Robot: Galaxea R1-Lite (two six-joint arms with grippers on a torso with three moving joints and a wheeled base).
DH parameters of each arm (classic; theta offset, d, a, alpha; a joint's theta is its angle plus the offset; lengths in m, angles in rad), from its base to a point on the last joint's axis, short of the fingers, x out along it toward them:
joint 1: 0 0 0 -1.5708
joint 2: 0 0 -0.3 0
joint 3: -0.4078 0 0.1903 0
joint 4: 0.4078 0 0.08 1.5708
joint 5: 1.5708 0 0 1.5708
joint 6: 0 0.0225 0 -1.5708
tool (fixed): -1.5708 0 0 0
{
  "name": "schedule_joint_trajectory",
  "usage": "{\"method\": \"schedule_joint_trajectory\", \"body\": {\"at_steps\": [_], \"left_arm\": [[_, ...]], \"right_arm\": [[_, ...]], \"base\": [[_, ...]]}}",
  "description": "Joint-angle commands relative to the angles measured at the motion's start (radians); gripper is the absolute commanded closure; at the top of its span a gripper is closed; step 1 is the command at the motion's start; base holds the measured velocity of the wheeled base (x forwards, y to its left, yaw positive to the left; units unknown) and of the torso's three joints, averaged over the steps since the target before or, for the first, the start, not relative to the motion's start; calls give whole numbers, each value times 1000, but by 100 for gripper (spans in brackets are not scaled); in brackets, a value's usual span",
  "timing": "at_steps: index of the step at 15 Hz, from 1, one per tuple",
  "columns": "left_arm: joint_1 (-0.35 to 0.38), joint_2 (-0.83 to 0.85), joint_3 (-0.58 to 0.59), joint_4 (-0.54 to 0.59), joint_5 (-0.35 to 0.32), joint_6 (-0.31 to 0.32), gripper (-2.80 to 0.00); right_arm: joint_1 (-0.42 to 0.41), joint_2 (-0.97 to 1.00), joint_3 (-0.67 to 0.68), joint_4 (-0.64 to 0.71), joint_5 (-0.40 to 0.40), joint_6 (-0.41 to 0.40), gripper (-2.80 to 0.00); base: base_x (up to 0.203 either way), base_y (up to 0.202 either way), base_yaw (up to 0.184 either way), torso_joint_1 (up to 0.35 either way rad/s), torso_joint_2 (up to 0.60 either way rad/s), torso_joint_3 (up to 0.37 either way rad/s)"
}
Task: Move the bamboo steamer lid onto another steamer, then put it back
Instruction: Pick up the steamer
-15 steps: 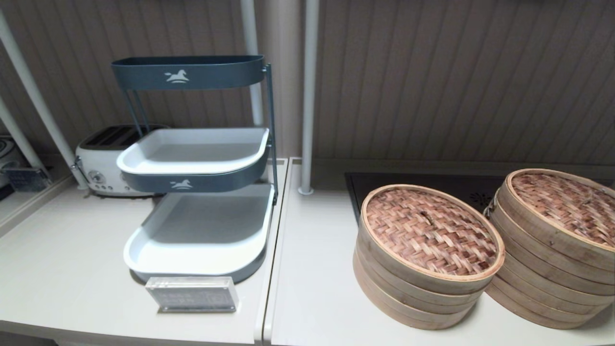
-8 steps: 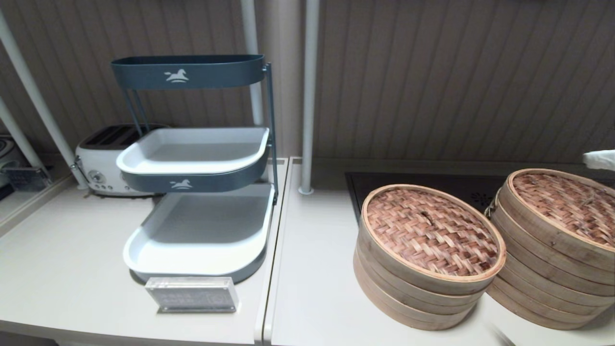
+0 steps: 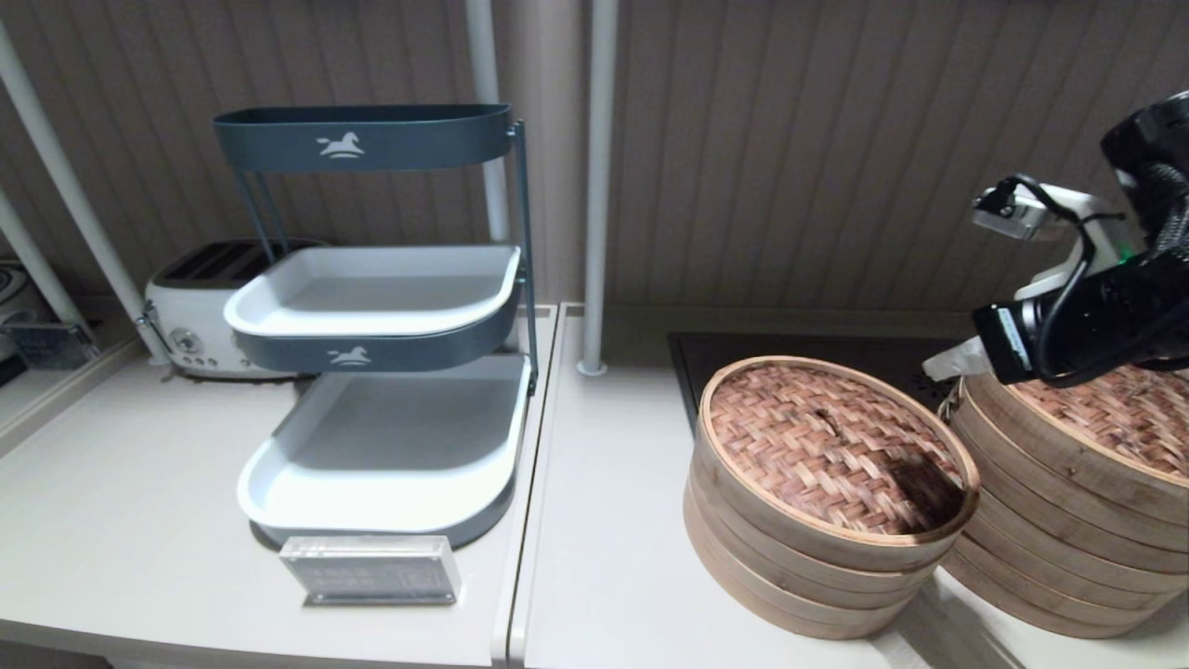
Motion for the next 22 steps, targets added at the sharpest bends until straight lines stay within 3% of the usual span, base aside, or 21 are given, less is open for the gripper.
{"method": "schedule_joint_trajectory", "body": {"at_steps": [1, 3, 4, 8, 14, 22], "left_arm": [[0, -2, 28, 0, 1, 1, 0], [0, -2, 28, 0, 1, 1, 0], [0, -2, 28, 0, 1, 1, 0], [0, -2, 28, 0, 0, 1, 0], [0, -2, 28, 0, 0, 1, 0], [0, -2, 28, 0, 0, 1, 0]], "right_arm": [[11, 78, 9, 2, 4, -2, 0], [23, 113, 20, -3, 5, -4, 0], [24, 123, 24, -4, 2, -6, -280], [27, 150, 28, -13, -3, -21, -280], [28, 241, 56, -169, -58, -24, -280], [66, 261, 53, -182, -124, -25, -280]], "base": [[0, 0, 0, 0, 0, 0], [0, 0, 0, 0, 0, 0], [0, 0, 0, 0, 0, 0], [0, 0, 0, 0, 0, 0], [0, 0, 0, 0, 0, 0], [0, 0, 0, 0, 0, 0]]}}
